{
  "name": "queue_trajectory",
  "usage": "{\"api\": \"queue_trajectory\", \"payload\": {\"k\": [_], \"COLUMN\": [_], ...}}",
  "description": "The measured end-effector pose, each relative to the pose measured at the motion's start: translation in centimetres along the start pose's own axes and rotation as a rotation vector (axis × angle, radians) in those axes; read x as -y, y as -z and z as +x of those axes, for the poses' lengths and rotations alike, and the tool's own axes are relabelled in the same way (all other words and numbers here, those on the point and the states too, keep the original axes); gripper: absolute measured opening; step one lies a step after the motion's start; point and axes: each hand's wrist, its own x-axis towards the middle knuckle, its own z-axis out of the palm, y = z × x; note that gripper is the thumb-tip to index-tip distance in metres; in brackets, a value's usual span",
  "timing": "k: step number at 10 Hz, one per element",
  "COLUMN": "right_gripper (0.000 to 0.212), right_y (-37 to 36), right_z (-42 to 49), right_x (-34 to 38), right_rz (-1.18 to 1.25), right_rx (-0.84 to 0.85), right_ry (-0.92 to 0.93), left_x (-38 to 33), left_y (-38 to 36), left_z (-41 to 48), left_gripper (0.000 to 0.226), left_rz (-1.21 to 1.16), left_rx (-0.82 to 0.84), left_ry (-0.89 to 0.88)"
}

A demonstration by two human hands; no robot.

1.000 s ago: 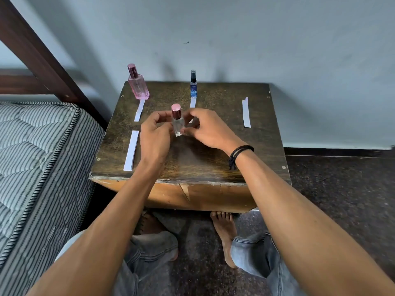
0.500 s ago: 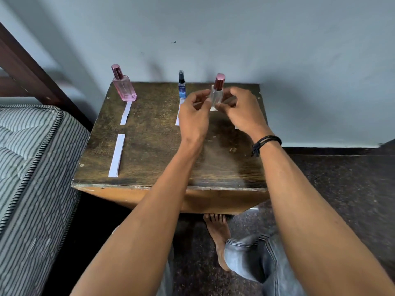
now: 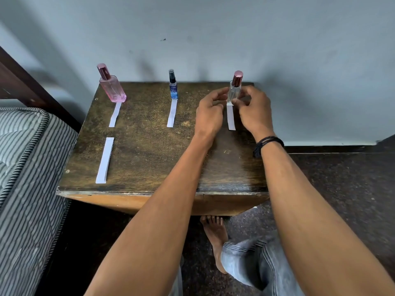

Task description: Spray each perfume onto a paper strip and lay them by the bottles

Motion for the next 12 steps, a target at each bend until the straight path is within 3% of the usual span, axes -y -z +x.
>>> {"api": "queue_trajectory", "payload": {"k": [8, 11, 12], "right_gripper": [0.026, 0.053, 0.059], "right_y": [-0.9, 0.1, 0.3], "right_z": [0.3, 0.4, 0.3], "right_x": [-0.3, -0.1, 0.2], "right_rz": [-0.002, 0.070, 0.100], "right_rx": [0.013, 0.060, 0.060], "right_ry": [-0.004, -0.088, -0.136], "left_x": [-0.1, -0.1, -0.5], "left_y": [-0.2, 0.0, 0.2], "left_z": [0.6, 0.3, -0.1], "left_gripper": [0.051, 0.049, 0.051], "left_rz": [0.025, -0.006, -0.025], "left_rx": [-0.014, -0.056, -0.144], "left_ry": [-0.001, 0.001, -0.041]}}
